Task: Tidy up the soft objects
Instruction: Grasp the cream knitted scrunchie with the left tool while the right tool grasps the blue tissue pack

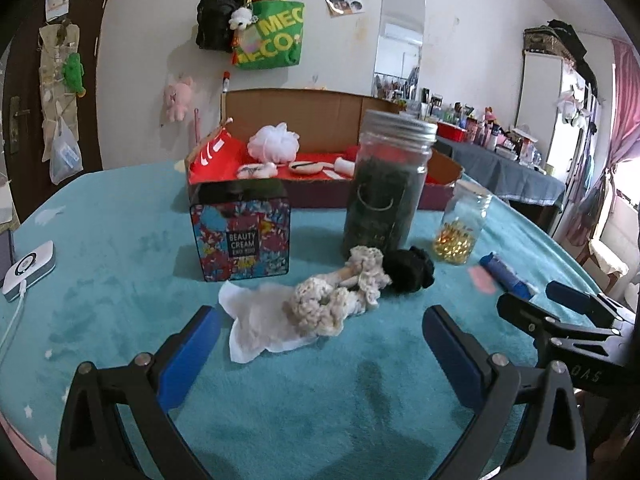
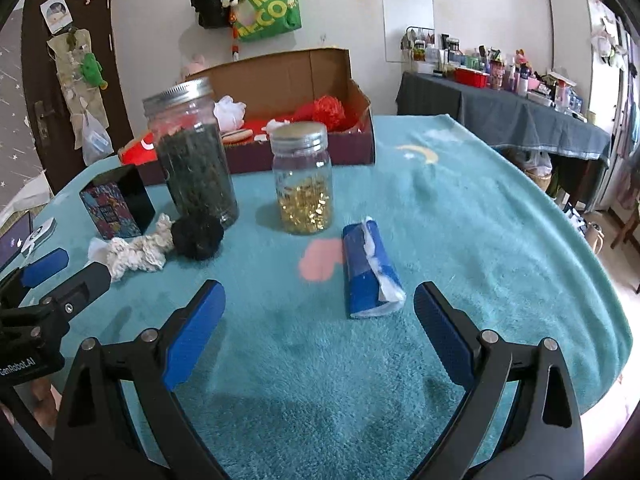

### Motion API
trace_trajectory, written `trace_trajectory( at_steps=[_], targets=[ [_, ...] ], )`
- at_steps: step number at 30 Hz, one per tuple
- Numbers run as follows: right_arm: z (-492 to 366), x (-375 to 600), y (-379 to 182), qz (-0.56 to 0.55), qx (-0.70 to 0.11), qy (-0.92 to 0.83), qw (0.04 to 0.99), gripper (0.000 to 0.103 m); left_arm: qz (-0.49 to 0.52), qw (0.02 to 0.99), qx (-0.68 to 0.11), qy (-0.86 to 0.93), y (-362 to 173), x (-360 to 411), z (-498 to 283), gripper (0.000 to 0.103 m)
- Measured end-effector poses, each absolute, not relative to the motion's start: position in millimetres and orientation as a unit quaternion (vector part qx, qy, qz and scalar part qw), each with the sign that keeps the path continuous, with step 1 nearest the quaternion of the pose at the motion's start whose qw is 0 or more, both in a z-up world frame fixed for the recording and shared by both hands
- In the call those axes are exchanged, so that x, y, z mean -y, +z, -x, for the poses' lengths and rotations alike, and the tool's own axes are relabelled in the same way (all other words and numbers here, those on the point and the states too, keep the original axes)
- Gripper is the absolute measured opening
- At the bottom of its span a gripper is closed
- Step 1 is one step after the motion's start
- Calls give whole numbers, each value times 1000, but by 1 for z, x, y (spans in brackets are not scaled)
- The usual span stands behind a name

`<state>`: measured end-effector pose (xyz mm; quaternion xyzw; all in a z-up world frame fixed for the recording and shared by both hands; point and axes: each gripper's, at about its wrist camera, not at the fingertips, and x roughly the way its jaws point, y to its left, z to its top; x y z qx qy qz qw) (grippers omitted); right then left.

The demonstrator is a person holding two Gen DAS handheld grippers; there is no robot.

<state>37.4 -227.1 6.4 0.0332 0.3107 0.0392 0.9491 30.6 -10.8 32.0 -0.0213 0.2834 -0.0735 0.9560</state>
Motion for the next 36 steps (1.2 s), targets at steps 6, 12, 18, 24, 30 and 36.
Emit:
trace_trajectory(
  at_steps=[6,12,18,24,30,36],
  targets=[
    [-44,232,4,-42,-319,37,946,97,25,953,-293,-72,33,5,-37,103],
    [-53,245,4,-52,-336,36,940,97,27,948,-307,-84,37,-9,-41,103],
    [-66,255,3,-42,-358,45,932,97,14,940,-330,-87,37,-15,-49,103],
    [-75,258,2,-27,-374,70,924,97,-5,935,-333,-125,44,-1,-57,98],
    [-83,260,2,-6,-388,82,918,96,-23,925,-343,-162,45,19,-74,84],
    [-85,258,0,19,-384,93,918,53,-32,903,-393,-172,29,29,-97,36]
  ],
)
